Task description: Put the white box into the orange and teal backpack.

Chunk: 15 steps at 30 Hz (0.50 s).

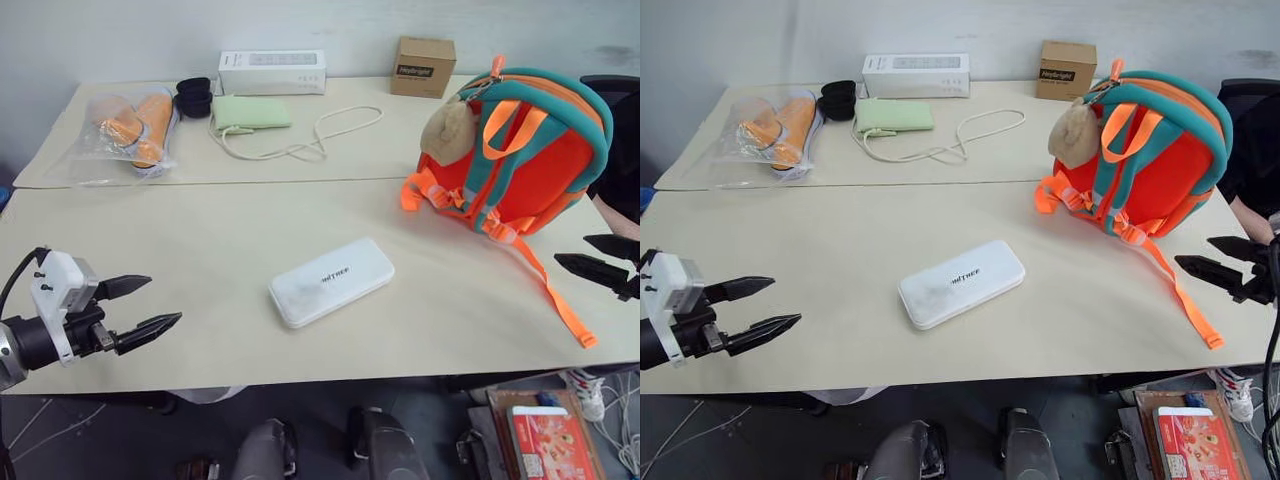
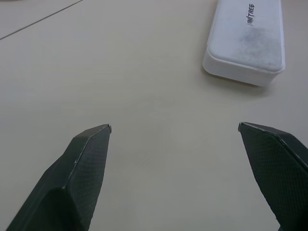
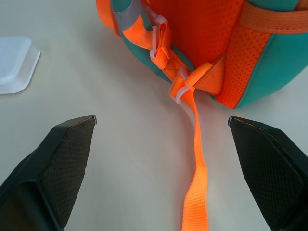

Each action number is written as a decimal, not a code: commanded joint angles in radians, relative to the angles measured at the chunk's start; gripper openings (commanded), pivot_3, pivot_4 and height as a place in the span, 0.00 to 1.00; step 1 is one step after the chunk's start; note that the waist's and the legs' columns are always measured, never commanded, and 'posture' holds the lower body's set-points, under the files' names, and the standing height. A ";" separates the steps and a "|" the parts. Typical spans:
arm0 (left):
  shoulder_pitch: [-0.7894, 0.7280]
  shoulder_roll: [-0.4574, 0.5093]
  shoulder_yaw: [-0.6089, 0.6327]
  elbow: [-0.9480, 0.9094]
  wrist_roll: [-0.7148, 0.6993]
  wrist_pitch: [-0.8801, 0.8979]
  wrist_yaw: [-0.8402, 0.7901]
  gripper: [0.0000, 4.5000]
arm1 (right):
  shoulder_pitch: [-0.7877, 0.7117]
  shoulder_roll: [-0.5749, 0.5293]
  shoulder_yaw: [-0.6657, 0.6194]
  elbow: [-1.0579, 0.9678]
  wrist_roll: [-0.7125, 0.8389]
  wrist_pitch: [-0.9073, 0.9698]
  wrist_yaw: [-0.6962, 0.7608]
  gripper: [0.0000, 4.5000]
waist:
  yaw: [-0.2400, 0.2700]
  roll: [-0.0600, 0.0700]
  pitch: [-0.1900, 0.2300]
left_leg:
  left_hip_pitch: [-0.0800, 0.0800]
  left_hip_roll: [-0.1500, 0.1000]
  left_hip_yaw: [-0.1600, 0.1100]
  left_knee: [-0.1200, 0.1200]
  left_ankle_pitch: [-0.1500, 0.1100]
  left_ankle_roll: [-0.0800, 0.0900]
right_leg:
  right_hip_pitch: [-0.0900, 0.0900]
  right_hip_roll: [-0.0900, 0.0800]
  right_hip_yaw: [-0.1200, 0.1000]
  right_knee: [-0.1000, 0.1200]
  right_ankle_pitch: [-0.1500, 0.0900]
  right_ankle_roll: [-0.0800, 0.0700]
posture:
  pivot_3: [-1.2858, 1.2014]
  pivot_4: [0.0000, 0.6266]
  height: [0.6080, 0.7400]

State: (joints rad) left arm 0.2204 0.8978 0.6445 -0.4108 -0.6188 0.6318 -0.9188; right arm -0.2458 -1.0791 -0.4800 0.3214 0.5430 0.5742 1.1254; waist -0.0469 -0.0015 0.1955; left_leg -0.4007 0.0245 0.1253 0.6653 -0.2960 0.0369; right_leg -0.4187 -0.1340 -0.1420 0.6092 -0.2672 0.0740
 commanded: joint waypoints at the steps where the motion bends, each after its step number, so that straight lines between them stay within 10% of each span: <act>1: -0.003 0.003 0.017 -0.006 -0.005 -0.008 0.000 0.99 | -0.003 0.000 -0.041 -0.029 0.018 0.019 -0.027 1.00 | 0.018 0.001 0.000 | 0.000 0.000 0.000 0.000 0.000 0.001 | 0.000 0.000 0.001 0.000 0.000 0.000 | 0.52 0.24 1.00; 15: -0.058 0.023 -0.076 0.009 -0.033 -0.012 -0.067 0.90 | -0.014 0.003 0.018 -0.186 0.033 0.048 -0.048 0.92 | 0.044 0.001 0.000 | -0.002 0.001 0.009 0.000 0.000 0.000 | -0.009 0.002 0.010 0.005 0.000 0.000 | 0.52 0.24 1.00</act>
State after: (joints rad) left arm 0.1809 0.8996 0.5863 -0.3870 -0.6284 0.6319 -0.9584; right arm -0.2306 -1.0756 -0.4724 0.2001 0.5530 0.6164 1.0783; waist -0.0028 -0.0008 0.1959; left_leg -0.4020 0.0261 0.1352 0.6658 -0.2962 0.0367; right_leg -0.4278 -0.1311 -0.1317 0.6150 -0.2672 0.0738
